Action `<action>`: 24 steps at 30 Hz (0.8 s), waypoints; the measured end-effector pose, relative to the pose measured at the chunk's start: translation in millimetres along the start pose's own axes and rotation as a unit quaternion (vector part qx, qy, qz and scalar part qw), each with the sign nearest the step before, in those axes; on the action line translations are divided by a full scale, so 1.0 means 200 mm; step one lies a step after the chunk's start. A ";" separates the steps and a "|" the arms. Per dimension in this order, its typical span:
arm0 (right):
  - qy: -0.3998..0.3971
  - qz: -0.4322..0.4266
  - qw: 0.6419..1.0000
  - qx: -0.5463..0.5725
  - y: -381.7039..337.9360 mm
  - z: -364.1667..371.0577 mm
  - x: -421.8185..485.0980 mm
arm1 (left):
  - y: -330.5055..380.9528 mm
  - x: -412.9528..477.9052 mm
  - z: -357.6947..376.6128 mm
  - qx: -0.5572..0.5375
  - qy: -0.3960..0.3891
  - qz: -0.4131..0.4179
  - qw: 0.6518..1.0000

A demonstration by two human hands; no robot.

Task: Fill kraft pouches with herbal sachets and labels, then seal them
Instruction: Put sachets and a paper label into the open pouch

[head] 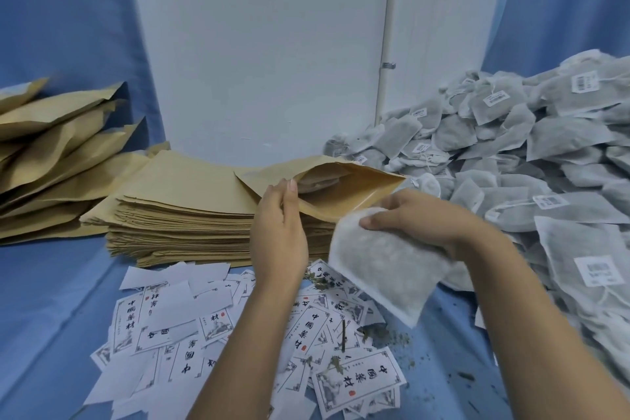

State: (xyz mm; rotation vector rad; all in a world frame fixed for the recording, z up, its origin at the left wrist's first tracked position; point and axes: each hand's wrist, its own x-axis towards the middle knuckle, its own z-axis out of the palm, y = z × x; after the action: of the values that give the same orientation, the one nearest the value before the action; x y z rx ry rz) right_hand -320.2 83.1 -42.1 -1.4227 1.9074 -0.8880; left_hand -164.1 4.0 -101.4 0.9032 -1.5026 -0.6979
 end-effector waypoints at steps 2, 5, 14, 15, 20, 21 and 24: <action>-0.079 -0.020 0.987 0.141 -0.02 -0.02 -0.04 | -0.01 0.00 0.00 0.012 -0.007 0.016 1.000; -0.038 -0.034 0.961 0.272 -0.02 0.02 -0.01 | -0.02 -0.01 0.01 0.019 -0.013 0.038 0.999; 0.116 0.010 0.807 0.579 -0.15 0.18 0.19 | -0.03 -0.02 0.01 0.018 -0.012 0.041 0.999; 0.130 0.002 0.809 0.574 -0.18 0.21 0.21 | -0.03 -0.02 0.00 0.027 -0.011 0.048 0.998; 0.183 0.018 0.859 0.477 -0.30 0.32 0.34 | 0.00 -0.04 -0.05 0.069 -0.017 0.083 0.994; 0.184 0.029 0.892 0.413 -0.31 0.33 0.35 | 0.00 -0.04 -0.06 0.072 -0.018 0.085 0.994; 0.177 0.048 0.964 0.190 -0.31 0.36 0.38 | 0.00 -0.05 -0.09 0.061 -0.014 0.075 0.995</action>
State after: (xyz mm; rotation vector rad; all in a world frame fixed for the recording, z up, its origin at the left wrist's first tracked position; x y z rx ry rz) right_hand -247.9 -14.6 -41.2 -0.9824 1.8978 -1.4467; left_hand -145.6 13.1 -104.1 0.8653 -1.6337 -0.5152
